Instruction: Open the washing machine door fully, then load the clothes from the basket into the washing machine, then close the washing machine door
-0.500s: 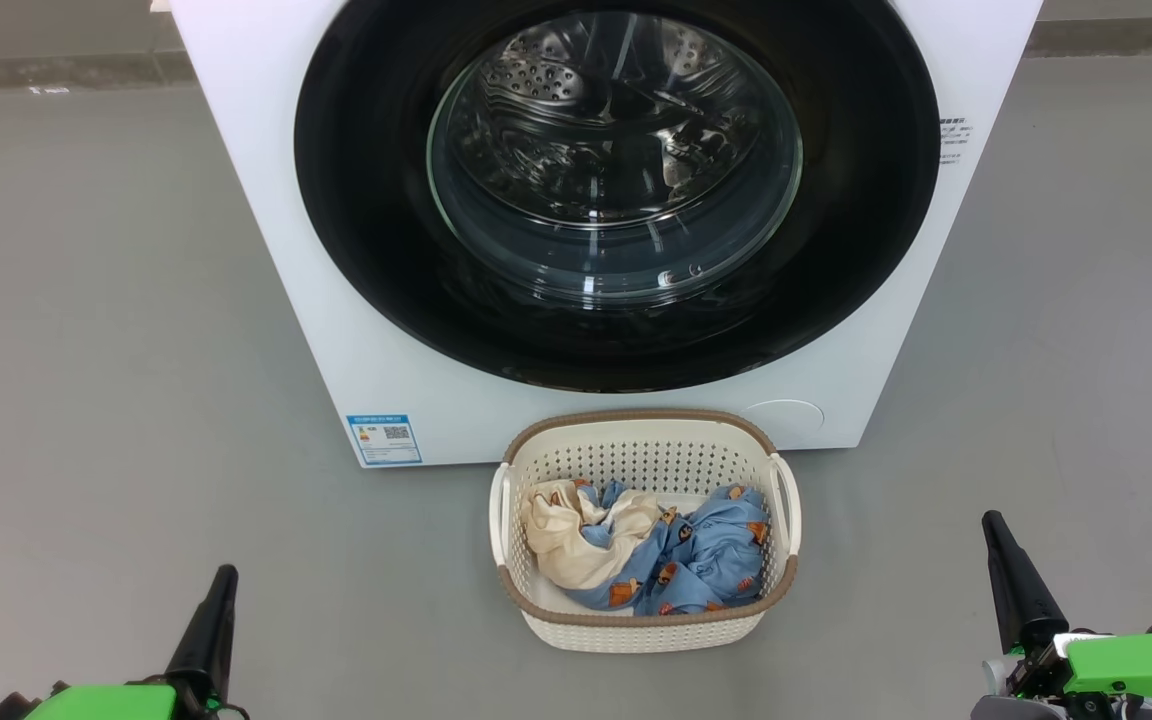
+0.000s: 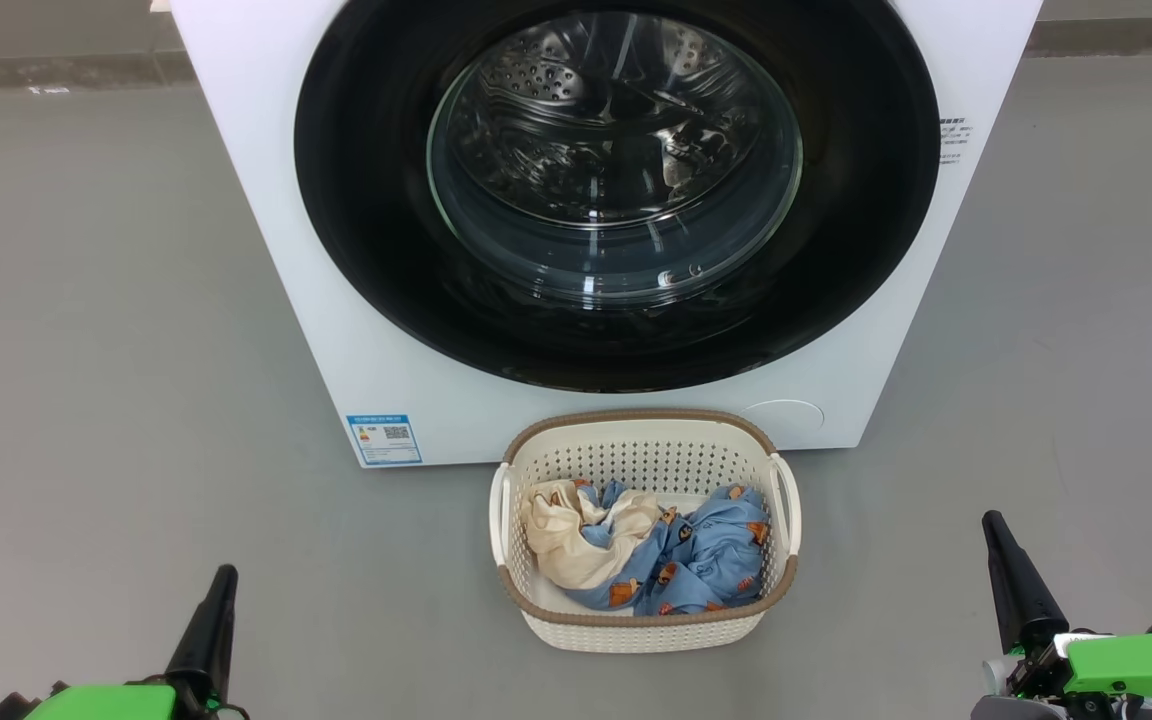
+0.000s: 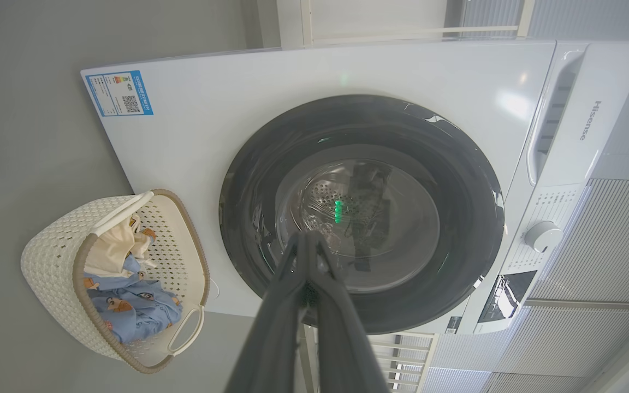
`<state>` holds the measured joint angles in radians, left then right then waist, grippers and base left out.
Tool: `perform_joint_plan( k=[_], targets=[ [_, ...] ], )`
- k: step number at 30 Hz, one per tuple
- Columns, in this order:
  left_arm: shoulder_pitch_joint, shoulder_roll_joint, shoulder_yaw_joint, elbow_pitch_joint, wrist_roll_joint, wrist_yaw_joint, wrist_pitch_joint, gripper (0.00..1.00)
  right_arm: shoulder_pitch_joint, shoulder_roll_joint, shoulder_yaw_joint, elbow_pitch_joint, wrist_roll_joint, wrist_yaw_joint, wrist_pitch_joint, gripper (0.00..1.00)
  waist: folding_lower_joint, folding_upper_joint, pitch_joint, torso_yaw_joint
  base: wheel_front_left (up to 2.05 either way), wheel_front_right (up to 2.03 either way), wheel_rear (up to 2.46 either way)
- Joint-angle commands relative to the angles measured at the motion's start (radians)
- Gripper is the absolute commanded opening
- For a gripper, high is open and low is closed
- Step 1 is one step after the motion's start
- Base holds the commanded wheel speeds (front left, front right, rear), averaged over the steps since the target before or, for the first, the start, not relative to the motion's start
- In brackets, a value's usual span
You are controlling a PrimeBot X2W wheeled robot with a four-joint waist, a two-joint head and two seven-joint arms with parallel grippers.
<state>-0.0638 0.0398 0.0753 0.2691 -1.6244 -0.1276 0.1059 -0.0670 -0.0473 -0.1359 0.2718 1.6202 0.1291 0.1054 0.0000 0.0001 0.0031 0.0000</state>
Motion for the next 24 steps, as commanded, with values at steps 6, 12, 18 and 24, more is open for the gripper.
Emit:
perform_joint_plan(
  k=[6, 12, 18, 24],
  targets=[
    [-0.044, 0.013, 0.036, -0.024, 0.014, -0.003, 0.005, 0.0, -0.041, -0.004, 0.023, -0.027, -0.011, 0.002, 0.007, 0.0, 0.0, -0.0001, 0.0, 0.0, 0.0, 0.0, 0.0],
    [-0.044, 0.013, 0.036, -0.024, 0.014, -0.003, 0.005, 0.0, -0.041, -0.004, 0.023, -0.027, -0.011, 0.002, 0.007, 0.0, 0.0, -0.0001, 0.0, 0.0, 0.0, 0.0, 0.0],
    [-0.044, 0.013, 0.037, -0.024, 0.014, -0.003, 0.006, 0.0, -0.041, -0.004, 0.022, -0.027, -0.011, 0.002, 0.008, 0.0, 0.0, -0.0001, 0.0, 0.0, 0.0, 0.0, 0.0],
    [-0.044, 0.012, 0.037, -0.024, 0.014, -0.003, 0.006, 0.0, -0.041, -0.004, 0.022, -0.027, -0.011, 0.002, 0.008, 0.0, 0.0, -0.0001, 0.0, 0.0, 0.0, 0.0, 0.0]
  ],
)
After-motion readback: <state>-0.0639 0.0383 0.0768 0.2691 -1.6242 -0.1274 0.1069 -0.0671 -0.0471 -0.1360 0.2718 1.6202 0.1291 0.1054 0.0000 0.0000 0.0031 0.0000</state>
